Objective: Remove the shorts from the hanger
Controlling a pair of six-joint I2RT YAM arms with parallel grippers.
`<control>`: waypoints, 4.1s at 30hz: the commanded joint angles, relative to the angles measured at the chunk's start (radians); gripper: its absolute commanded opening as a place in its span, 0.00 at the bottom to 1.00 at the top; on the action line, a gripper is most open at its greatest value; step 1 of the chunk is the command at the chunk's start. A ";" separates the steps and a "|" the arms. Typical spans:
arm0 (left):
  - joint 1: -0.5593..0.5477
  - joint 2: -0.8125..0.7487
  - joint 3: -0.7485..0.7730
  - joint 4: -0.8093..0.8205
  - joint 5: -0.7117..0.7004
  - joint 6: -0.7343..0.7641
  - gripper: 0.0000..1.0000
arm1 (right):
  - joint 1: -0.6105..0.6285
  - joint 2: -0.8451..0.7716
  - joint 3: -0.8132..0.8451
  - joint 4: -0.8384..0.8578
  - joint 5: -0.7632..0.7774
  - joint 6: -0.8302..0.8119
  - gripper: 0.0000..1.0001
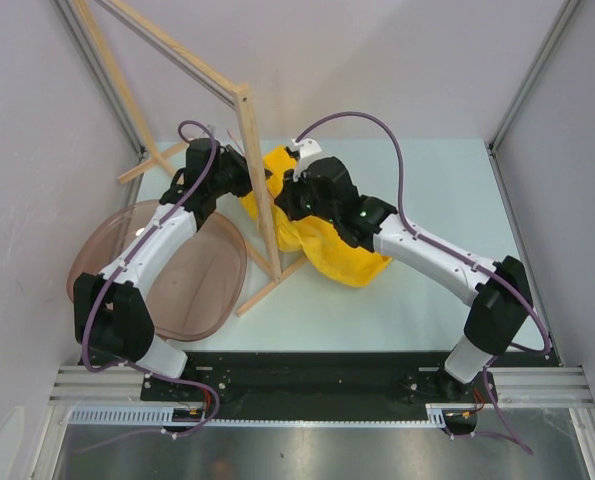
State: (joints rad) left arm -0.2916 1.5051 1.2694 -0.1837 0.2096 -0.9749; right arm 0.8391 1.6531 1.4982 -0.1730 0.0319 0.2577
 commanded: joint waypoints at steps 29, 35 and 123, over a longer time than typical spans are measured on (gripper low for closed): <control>0.092 0.138 0.205 0.084 0.157 -0.225 0.00 | 0.114 -0.584 -0.524 -0.146 0.181 0.127 0.00; 0.072 0.118 0.190 0.035 0.215 -0.231 0.00 | 0.077 -0.546 -0.527 -0.010 0.136 0.120 0.00; -0.023 -0.080 0.102 -0.223 0.094 -0.266 0.00 | 0.393 -0.368 -0.245 0.093 0.559 -0.400 0.54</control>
State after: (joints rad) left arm -0.2955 1.4734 1.3312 -0.3908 0.3202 -1.2221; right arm 1.2171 1.2552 1.2057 -0.1741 0.5140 -0.0662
